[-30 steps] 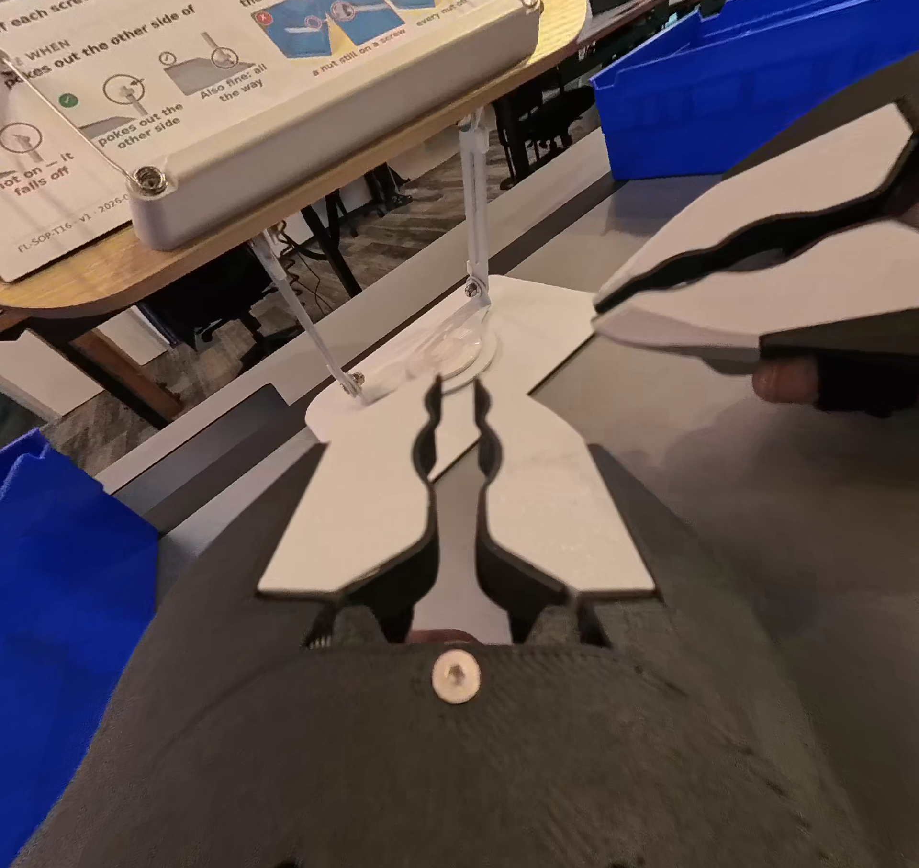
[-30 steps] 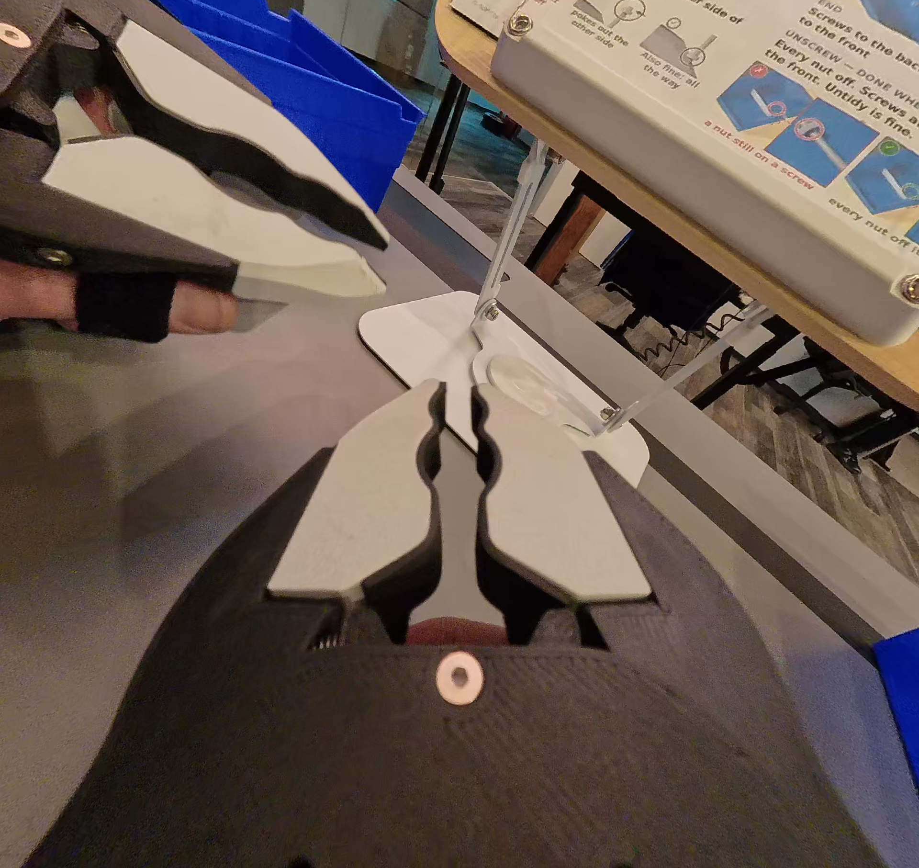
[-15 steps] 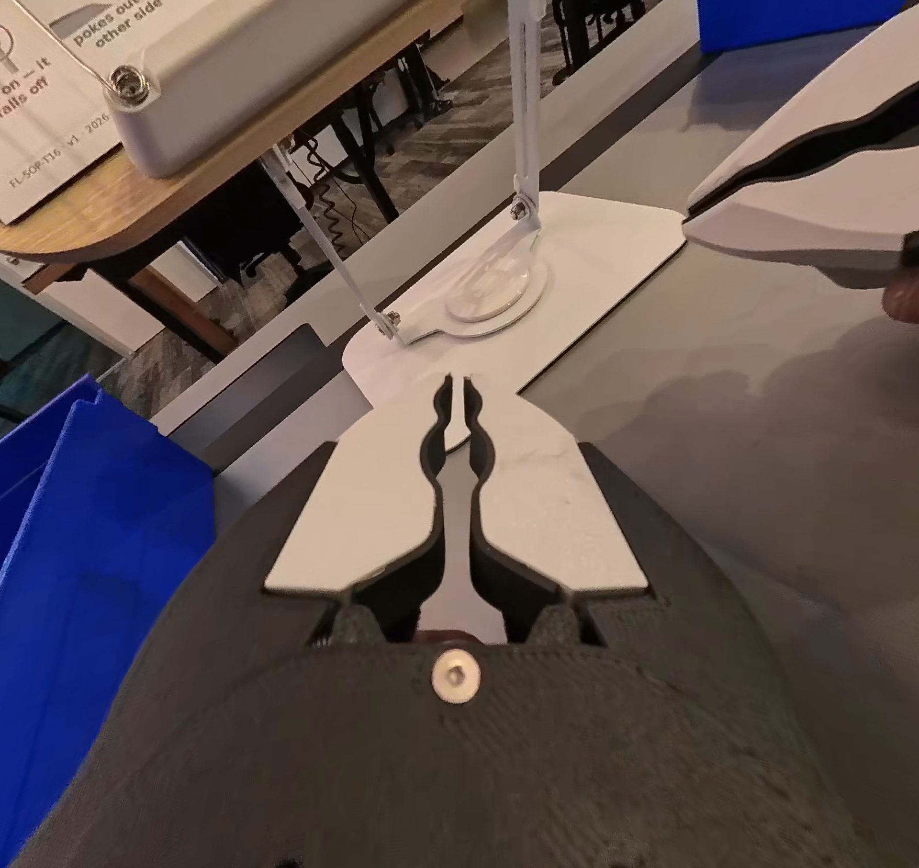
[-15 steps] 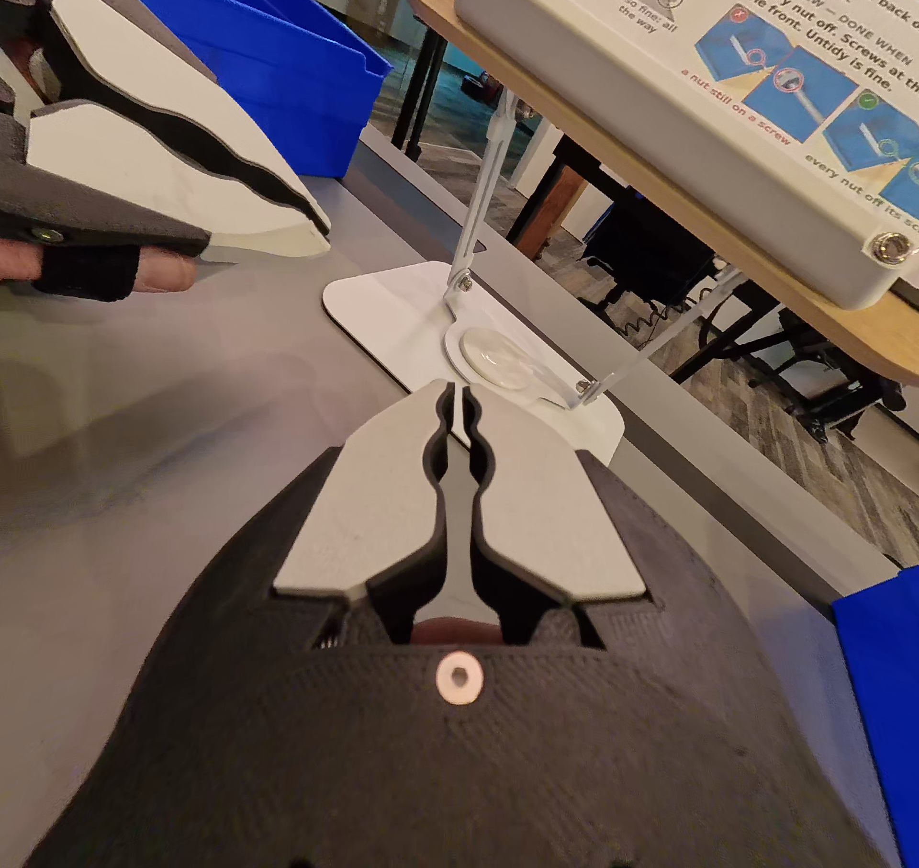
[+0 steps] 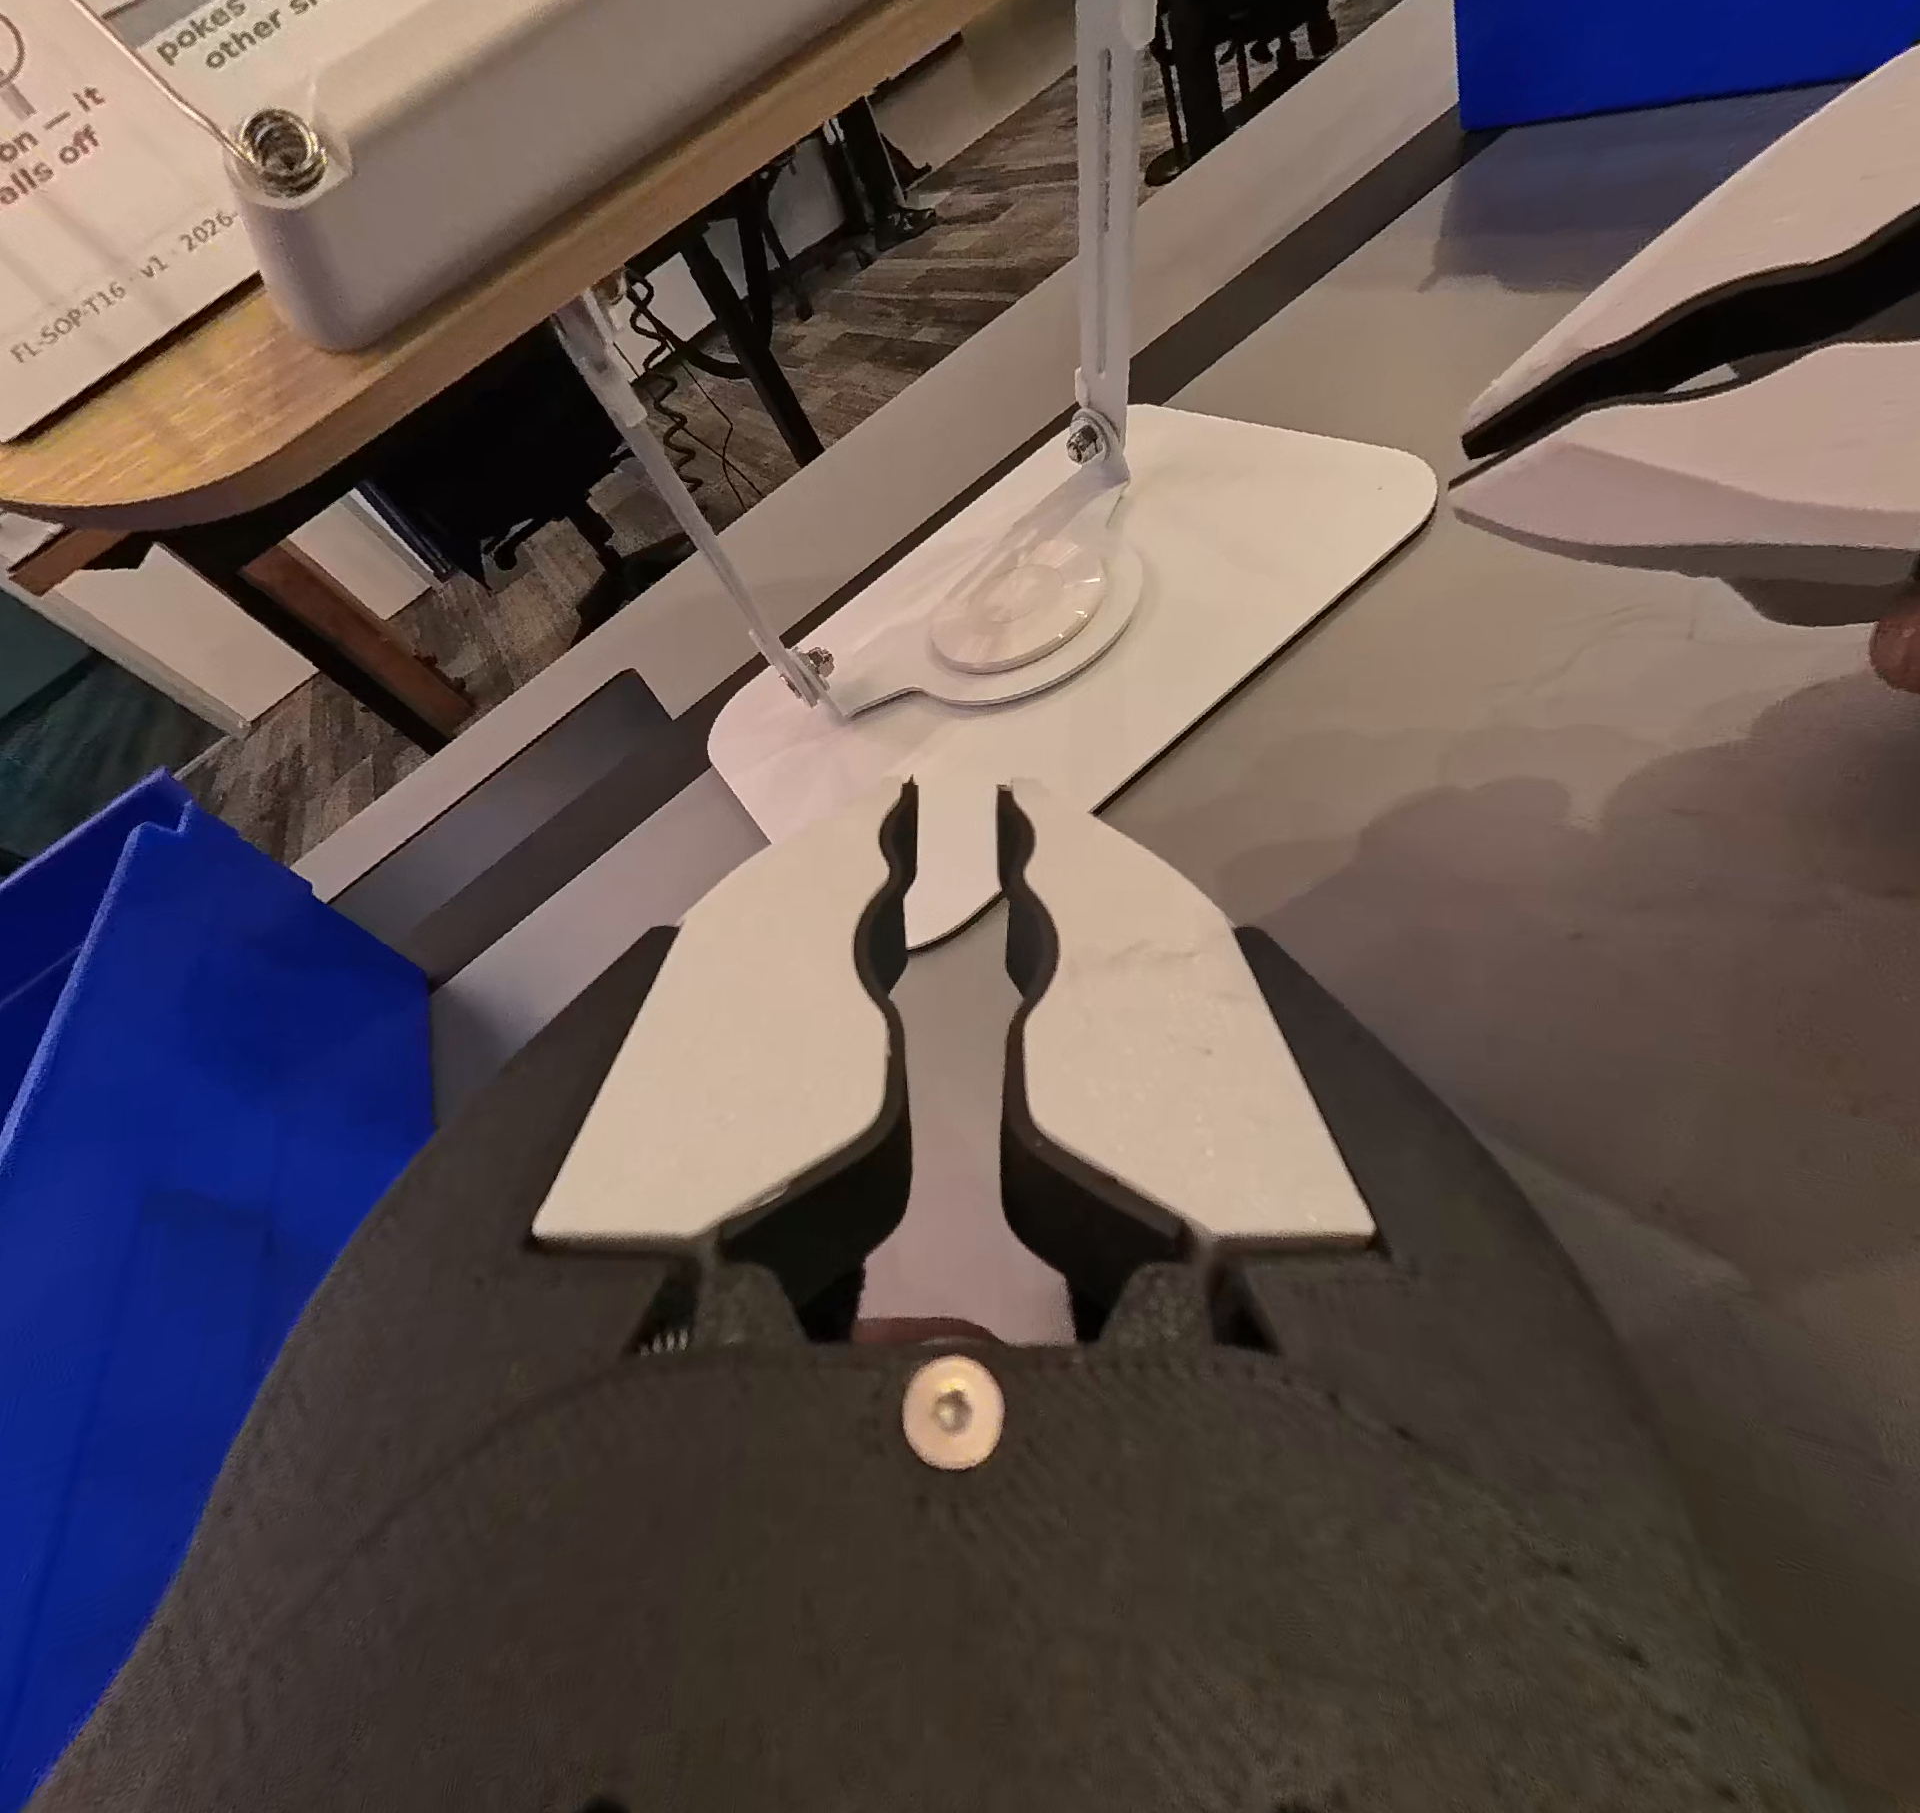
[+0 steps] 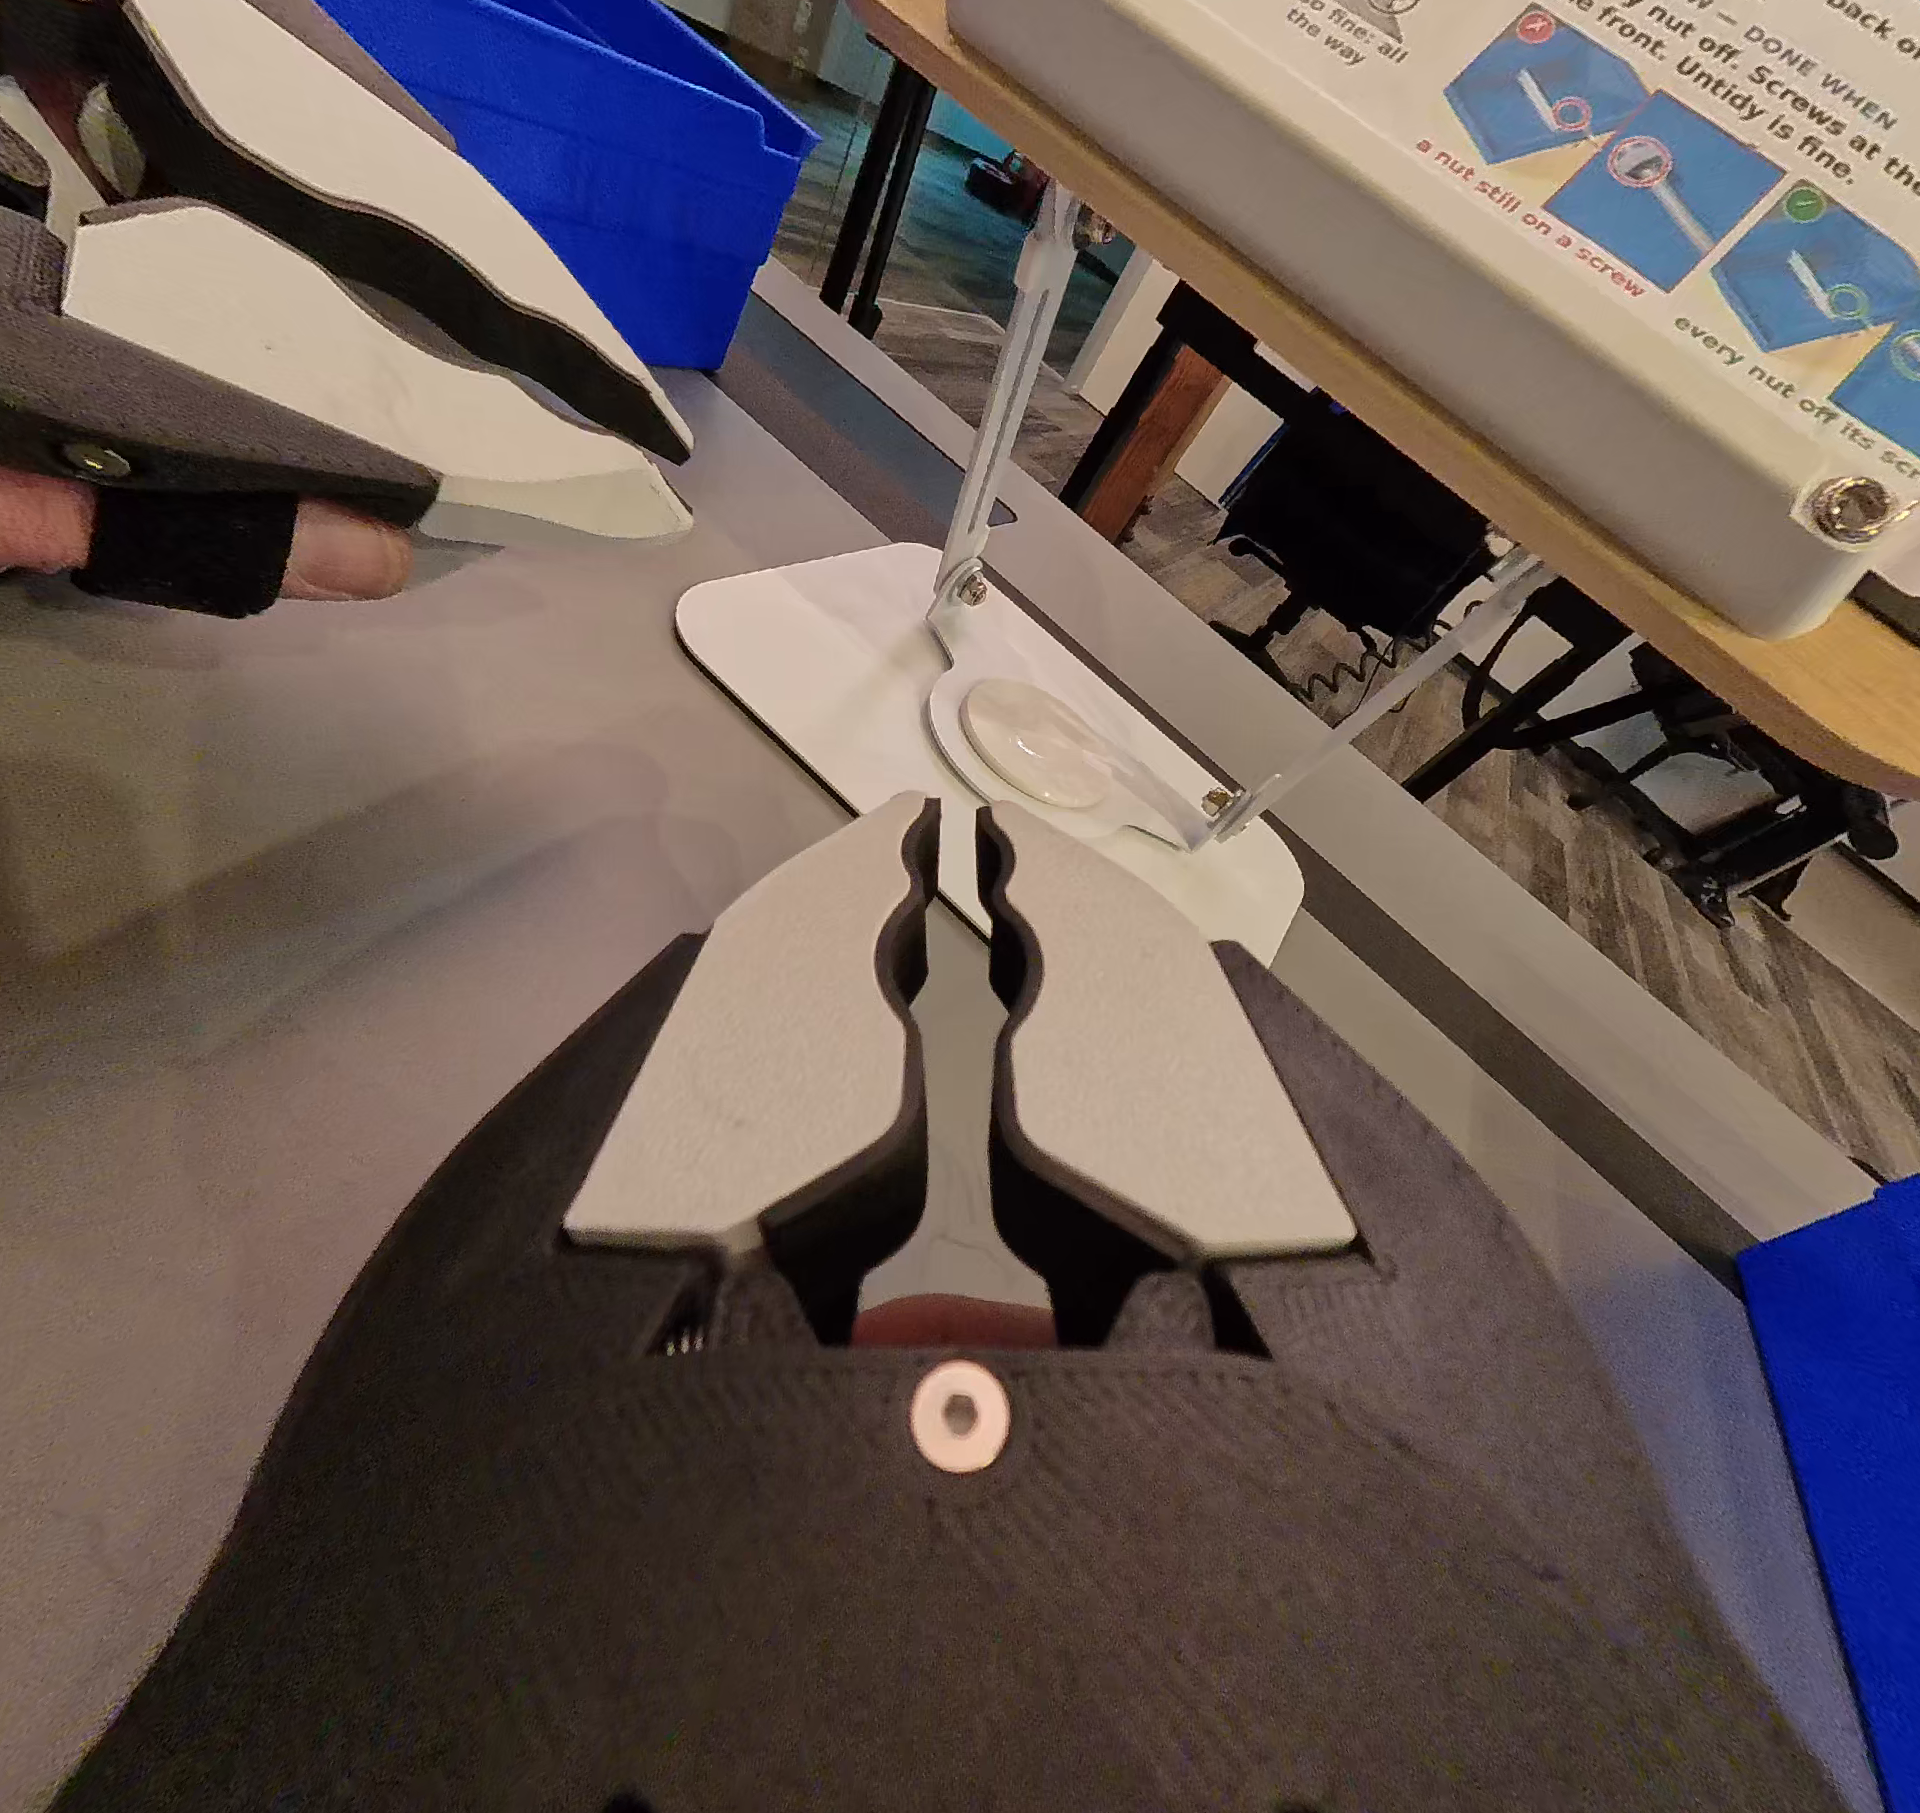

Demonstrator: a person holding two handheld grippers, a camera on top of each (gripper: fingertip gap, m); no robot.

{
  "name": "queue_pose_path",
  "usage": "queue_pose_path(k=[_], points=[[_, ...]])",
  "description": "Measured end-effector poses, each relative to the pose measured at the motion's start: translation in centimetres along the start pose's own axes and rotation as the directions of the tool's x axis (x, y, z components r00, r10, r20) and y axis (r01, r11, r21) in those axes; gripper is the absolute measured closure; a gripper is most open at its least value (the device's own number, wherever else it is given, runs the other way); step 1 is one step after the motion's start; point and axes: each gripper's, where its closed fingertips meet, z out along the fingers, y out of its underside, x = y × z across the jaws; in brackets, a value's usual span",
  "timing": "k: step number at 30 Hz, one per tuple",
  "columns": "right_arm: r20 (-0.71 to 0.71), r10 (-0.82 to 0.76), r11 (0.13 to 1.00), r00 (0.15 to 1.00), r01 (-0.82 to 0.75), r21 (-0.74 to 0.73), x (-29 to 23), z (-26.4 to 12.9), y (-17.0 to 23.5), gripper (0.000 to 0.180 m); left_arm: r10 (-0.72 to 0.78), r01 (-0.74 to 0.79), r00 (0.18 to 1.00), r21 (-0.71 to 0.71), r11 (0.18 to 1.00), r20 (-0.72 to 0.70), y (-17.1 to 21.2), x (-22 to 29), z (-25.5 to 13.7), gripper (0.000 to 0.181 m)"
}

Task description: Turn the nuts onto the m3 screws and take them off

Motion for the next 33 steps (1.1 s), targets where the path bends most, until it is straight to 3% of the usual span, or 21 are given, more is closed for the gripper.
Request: queue_pose_path(k=[17,21,33], points=[[0.013,0.003,1.000,1.000,-0.004,0.031,-0.3,-0.3,-0.4,0.167,-0.061,0.061,0.998,0.082,0.995,-0.010,-0.8,-0.6,-1.2,0.155],[0.024,0.002,0.999,1.000,-0.003,0.044,-0.7,-0.4,-0.8,0.158,-0.107,0.105,0.994,0.085,0.991,0.013,-0.4,-1.5,-2.8,0.150],[0.038,-0.031,0.999,0.999,0.030,0.038,-1.3,-0.3,-0.7,0.157,-0.211,0.199,0.974,0.129,0.971,0.082,1.9,-3.4,-9.9,0.148]])
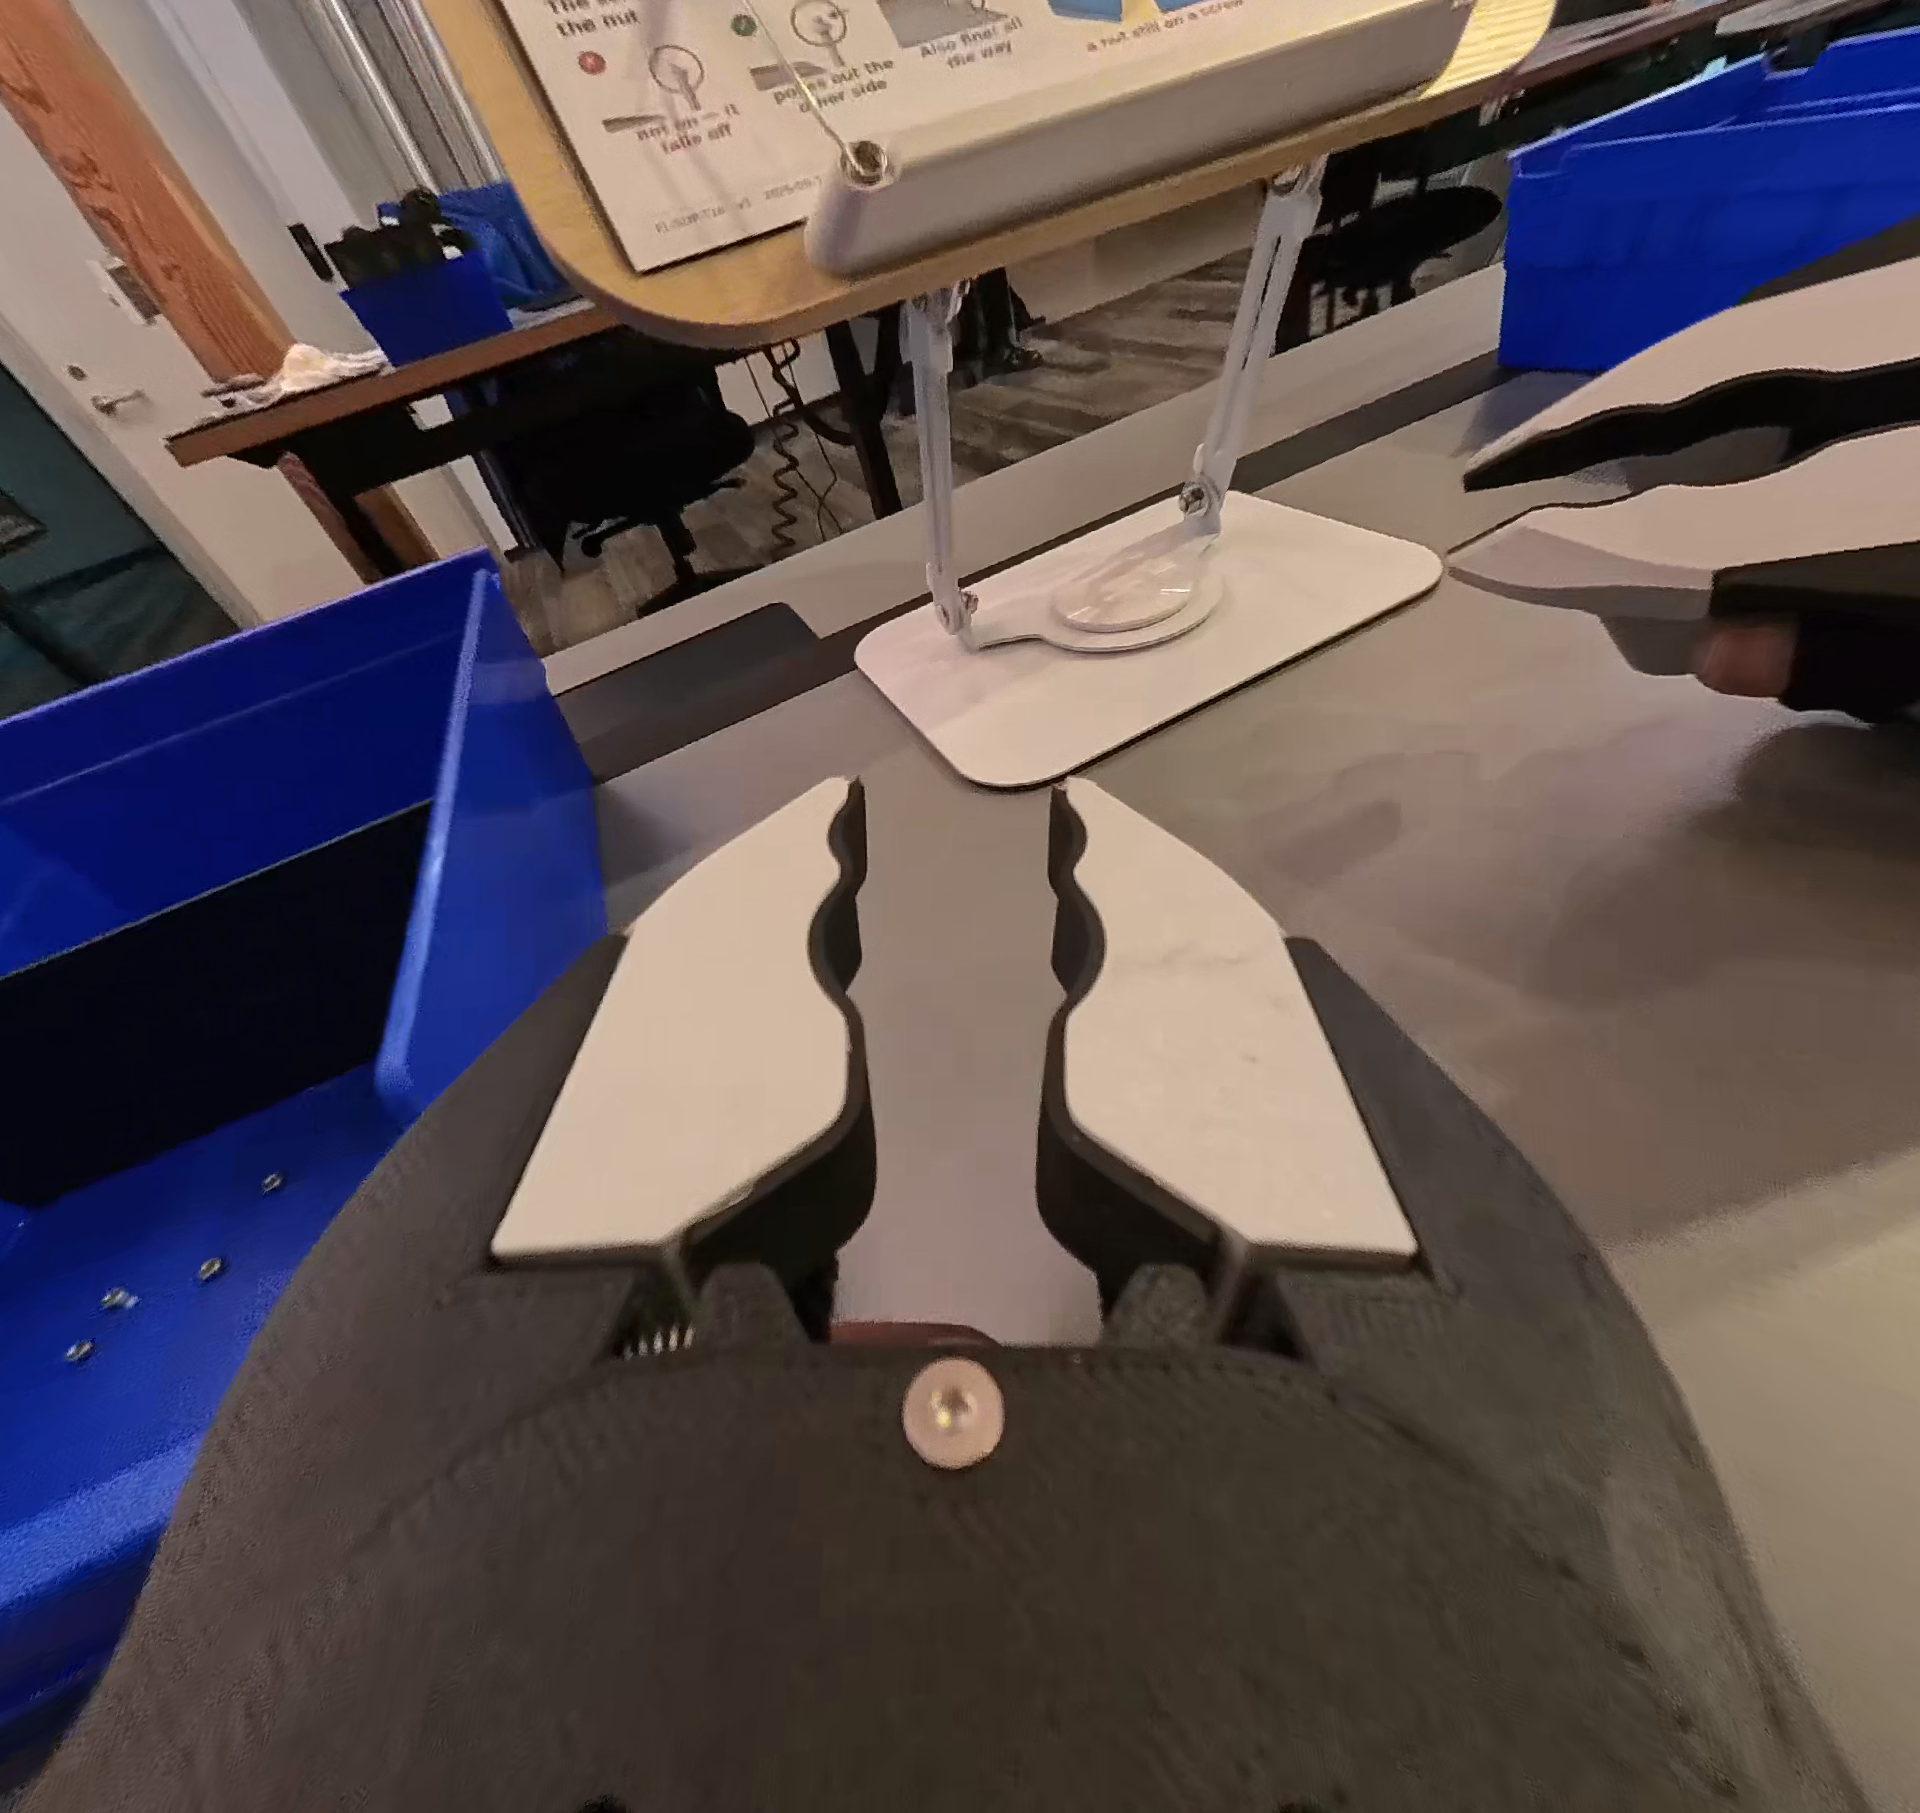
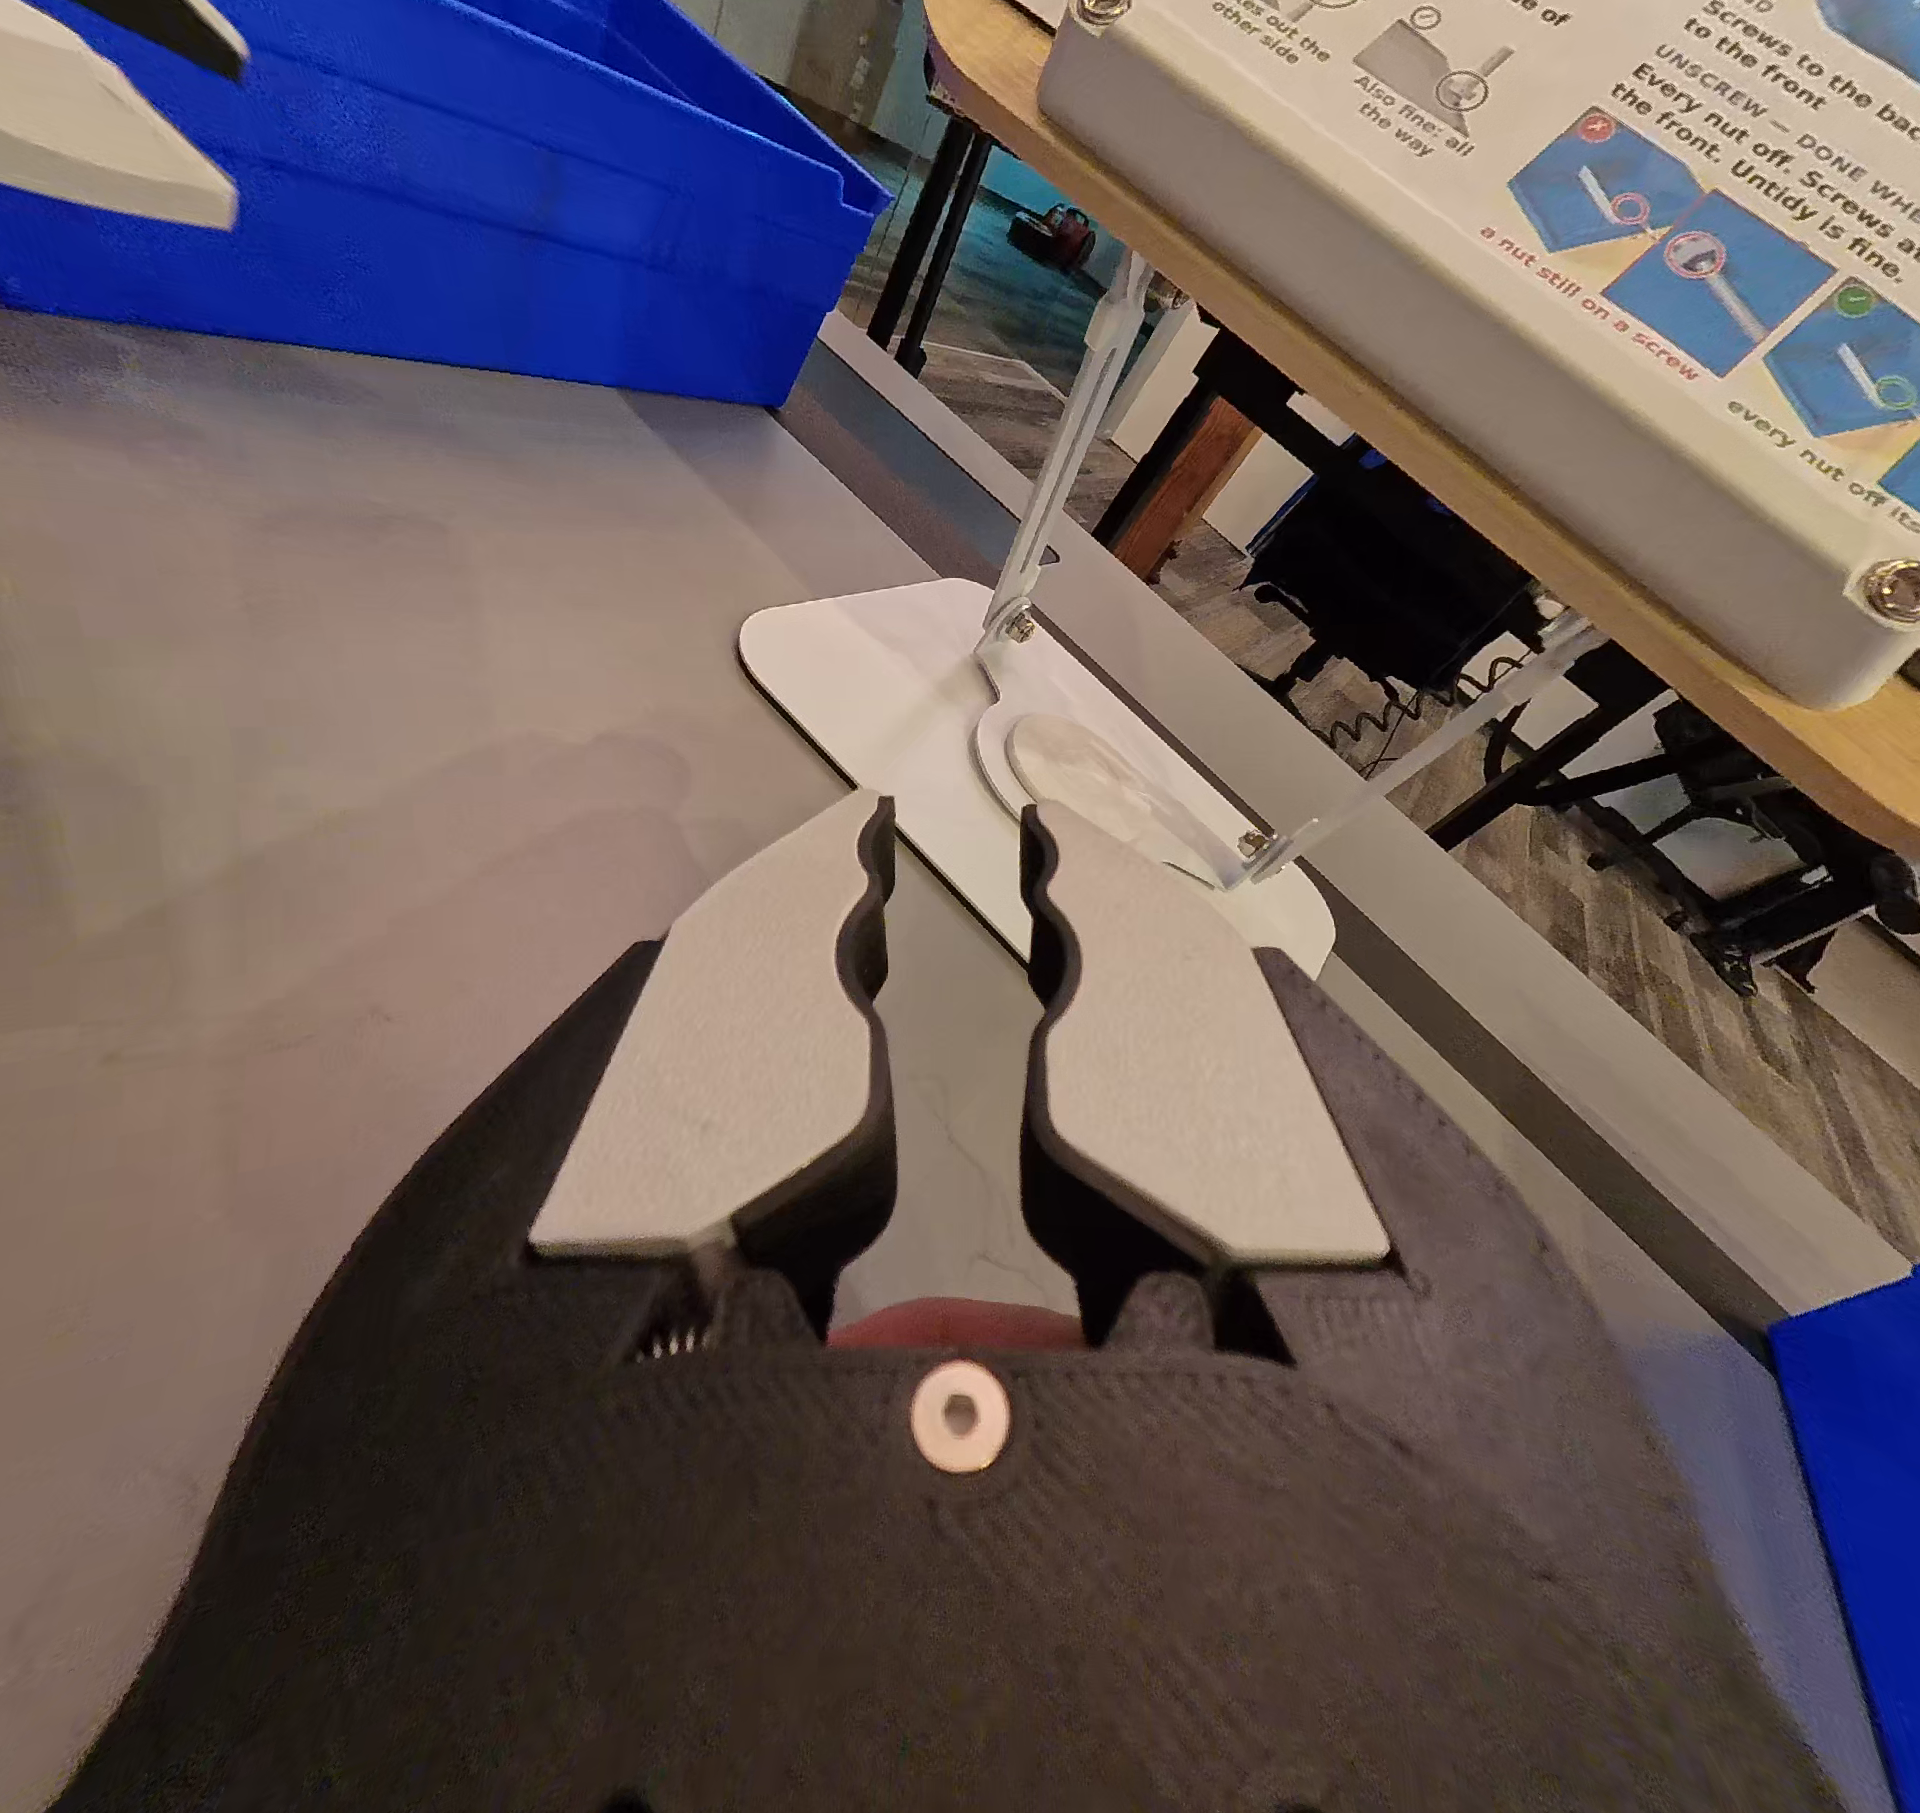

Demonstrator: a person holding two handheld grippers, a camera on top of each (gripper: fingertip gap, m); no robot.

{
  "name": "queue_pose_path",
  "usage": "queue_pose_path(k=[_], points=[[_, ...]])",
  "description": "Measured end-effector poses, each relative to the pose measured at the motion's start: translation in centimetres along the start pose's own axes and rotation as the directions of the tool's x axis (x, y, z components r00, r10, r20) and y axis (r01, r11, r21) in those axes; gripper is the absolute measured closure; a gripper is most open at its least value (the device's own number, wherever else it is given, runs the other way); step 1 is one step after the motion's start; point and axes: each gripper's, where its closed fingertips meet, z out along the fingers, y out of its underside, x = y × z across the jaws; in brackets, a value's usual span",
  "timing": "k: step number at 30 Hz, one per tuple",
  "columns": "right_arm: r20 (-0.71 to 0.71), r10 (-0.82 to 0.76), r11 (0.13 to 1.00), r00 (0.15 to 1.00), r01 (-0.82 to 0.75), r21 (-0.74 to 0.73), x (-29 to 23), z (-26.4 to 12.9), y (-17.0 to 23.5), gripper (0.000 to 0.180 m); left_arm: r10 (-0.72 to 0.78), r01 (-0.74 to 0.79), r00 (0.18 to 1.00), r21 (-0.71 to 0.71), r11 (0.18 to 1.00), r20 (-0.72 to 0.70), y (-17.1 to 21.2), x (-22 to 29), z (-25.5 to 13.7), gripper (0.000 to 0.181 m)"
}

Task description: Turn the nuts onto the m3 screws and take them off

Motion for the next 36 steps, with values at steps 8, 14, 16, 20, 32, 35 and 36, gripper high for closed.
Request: queue_pose_path(k=[8,14,16,20,32,35,36], points=[[0.007,-0.004,1.000,1.000,0.004,0.007,-0.4,-0.1,-0.2,0.156,0.011,-0.012,1.000,0.059,0.998,0.017,-0.5,-0.2,-1.4,0.147],[0.022,-0.006,1.000,1.000,0.005,0.025,-1.1,0.0,-0.9,0.154,0.015,-0.016,1.000,0.060,0.998,0.003,-0.7,0.3,-0.7,0.146],[0.020,-0.010,1.000,1.000,0.009,0.027,-1.1,0.0,-1.0,0.153,0.014,-0.014,1.000,0.058,0.998,-0.002,-0.8,0.4,-0.1,0.146],[0.021,0.013,1.000,1.000,-0.014,0.028,-1.1,0.1,-1.0,0.150,0.019,-0.020,1.000,0.036,0.999,0.025,-0.7,0.4,1.2,0.142],[0.038,-0.029,0.998,0.999,0.027,0.064,-2.7,0.2,-2.4,0.145,0.018,-0.014,0.994,-0.042,0.999,0.108,-0.7,-0.7,7.4,0.169],[0.025,0.031,0.999,0.999,-0.032,0.041,-1.5,0.2,-1.7,0.138,-0.045,0.050,0.995,-0.061,0.997,0.095,-0.4,-1.3,7.9,0.169],[0.030,0.070,0.997,0.997,-0.071,0.028,-1.2,0.3,-1.4,0.130,-0.068,0.074,0.993,-0.060,0.995,0.097,-0.4,-1.6,8.0,0.166]])
